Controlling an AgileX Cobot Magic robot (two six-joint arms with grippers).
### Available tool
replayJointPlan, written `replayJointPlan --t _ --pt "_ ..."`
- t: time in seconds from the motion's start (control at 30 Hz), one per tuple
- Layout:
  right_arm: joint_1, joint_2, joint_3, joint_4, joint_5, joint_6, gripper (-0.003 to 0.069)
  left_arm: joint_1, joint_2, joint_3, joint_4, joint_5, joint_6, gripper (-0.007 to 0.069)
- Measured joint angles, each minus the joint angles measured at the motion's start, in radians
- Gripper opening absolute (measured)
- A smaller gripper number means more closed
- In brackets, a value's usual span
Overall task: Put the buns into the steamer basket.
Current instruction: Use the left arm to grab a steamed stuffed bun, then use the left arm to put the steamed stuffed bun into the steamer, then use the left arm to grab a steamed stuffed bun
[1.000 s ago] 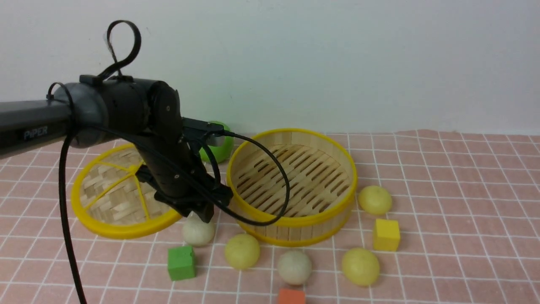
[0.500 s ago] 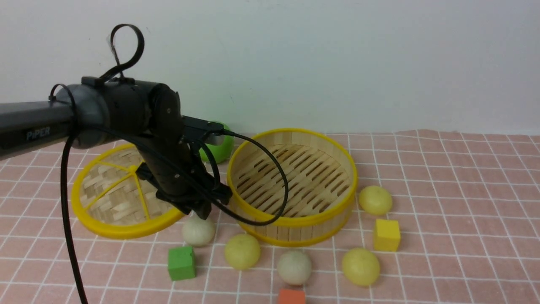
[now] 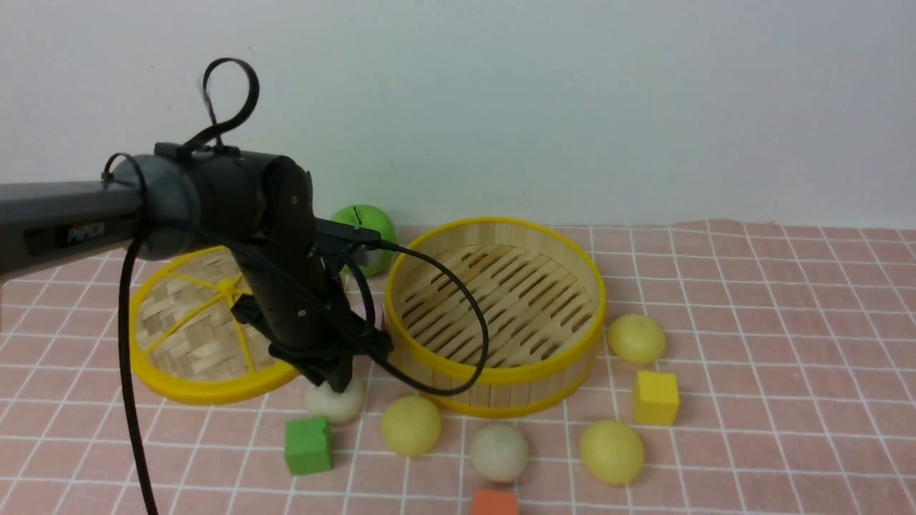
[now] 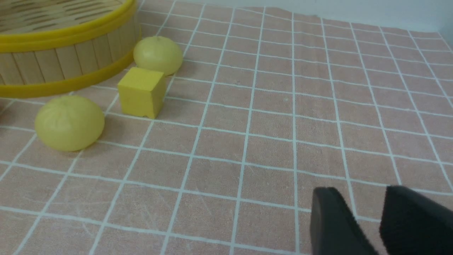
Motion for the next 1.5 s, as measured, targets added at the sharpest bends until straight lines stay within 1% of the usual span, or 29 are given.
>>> replayJointPlan --t 0.03,0.07,0.1,0.3,0.43,0.47,0.5,0.53,0.57,0.67,0.77,1.0,1.1,1.2,1.5 --pt "0.0 0.0 0.0 0.0 0.0 0.0 0.0242 0.0 -0.001 0.0 -0.003 0.007 0.0 0.0048" --pt "0.0 0.0 0.0 0.0 0.0 0.0 0.0242 0.0 -0.002 -0.001 -0.006 0.015 0.001 0.0012" --pt "0.0 0.0 0.0 0.0 0.0 0.0 0.0242 0.0 -0.005 -0.007 -0.006 0.028 0.002 -0.0006" --pt "0.0 0.0 0.0 0.0 0.0 0.0 0.0242 0.0 -0.057 -0.071 -0.018 0.113 0.005 -0.0008" --pt "0.0 0.0 0.0 0.0 0.0 0.0 0.0242 0.0 -0.121 -0.141 -0.1 0.153 0.015 -0.0008" --pt "0.0 0.0 0.0 0.0 0.0 0.0 0.0242 0.0 -0.139 -0.177 -0.176 0.161 0.049 -0.0008" --pt "0.0 0.0 0.0 0.0 0.0 0.0 0.0242 0.0 -0.144 -0.189 -0.212 0.161 0.068 -0.0008" --pt "0.0 0.0 0.0 0.0 0.0 0.0 0.0242 0.0 -0.143 -0.191 -0.222 0.161 0.08 -0.0008" --pt "0.0 0.0 0.0 0.0 0.0 0.0 0.0242 0.0 -0.142 -0.205 -0.299 0.142 0.125 -0.0008" --pt "0.0 0.0 0.0 0.0 0.0 0.0 0.0242 -0.001 -0.115 -0.208 -0.367 0.103 0.182 -0.0008" --pt "0.0 0.0 0.0 0.0 0.0 0.0 0.0242 -0.001 -0.069 -0.208 -0.382 0.061 0.201 -0.0008" --pt "0.0 0.0 0.0 0.0 0.0 0.0 0.0242 -0.001 0.034 -0.208 -0.389 -0.045 0.205 0.0003" --pt "0.0 0.0 0.0 0.0 0.0 0.0 0.0242 -0.001 0.062 -0.208 -0.392 -0.078 0.207 0.0029" --pt "0.0 0.0 0.0 0.0 0.0 0.0 0.0242 -0.001 0.079 -0.208 -0.393 -0.09 0.207 0.0075" --pt "0.0 0.0 0.0 0.0 0.0 0.0 0.0242 0.0 0.08 -0.213 -0.391 -0.108 0.207 0.0383"
